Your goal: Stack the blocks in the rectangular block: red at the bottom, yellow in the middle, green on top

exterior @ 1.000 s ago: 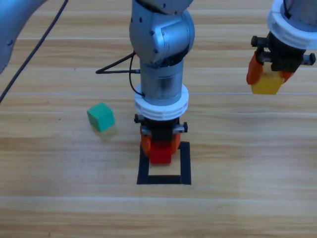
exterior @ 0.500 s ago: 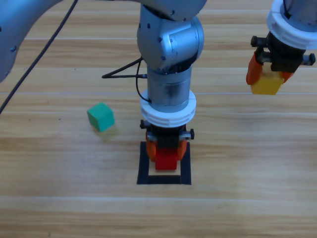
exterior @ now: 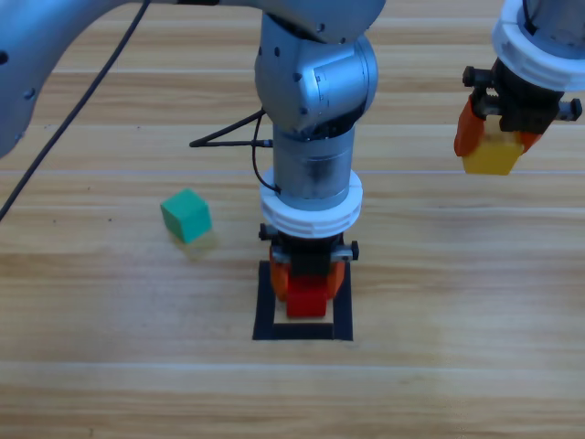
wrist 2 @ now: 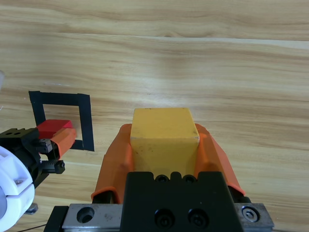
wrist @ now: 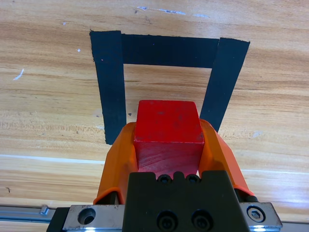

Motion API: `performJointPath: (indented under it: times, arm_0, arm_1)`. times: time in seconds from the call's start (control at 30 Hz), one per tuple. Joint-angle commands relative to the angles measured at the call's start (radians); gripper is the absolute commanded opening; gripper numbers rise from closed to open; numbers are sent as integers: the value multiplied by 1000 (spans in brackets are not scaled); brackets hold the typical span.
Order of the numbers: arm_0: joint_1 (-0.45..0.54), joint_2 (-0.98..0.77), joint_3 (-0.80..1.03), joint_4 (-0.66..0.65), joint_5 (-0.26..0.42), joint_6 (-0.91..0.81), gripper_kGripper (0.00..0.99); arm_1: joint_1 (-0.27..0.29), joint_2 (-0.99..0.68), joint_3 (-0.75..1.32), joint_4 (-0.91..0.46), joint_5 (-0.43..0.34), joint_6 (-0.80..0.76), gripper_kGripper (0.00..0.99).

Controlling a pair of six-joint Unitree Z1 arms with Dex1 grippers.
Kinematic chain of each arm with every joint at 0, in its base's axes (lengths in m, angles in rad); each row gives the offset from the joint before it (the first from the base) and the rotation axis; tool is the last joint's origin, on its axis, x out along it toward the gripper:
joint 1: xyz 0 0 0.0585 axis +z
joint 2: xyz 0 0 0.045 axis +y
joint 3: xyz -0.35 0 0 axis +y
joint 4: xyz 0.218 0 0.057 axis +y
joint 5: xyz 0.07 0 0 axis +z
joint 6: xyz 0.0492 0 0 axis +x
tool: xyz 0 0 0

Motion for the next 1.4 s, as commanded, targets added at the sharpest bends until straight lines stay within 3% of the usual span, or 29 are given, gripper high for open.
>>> performJointPath:
  times: [0.03, 0.63, 0.67, 0.73, 0.8, 1.17, 1.4]
  arm_0:
    - [-18, 68, -8, 10, -5, 3, 0]
    - [-15, 76, -16, 10, 6, 9, 18]
    - [-15, 71, -16, 10, 9, 9, 150]
    - [-15, 60, -22, 12, 12, 4, 845]
    - [-15, 53, -13, 13, 18, 3, 986]
    - [-12, -15, 6, 23, 30, 3, 990]
    - [42, -245, -39, 93, 61, 87, 990]
  arm_1:
    - [-19, 12, 26, 9, 10, -7, 95]
    - [-19, 15, 25, 9, 8, -7, 95]
    - [-19, 15, 25, 9, 8, -8, 95]
    - [-19, 19, 23, 9, 10, -8, 95]
    - [-19, 19, 22, 9, 11, -8, 97]
    - [-16, -3, 25, 9, 16, -4, 95]
    - [10, -23, 26, 9, -15, 9, 95]
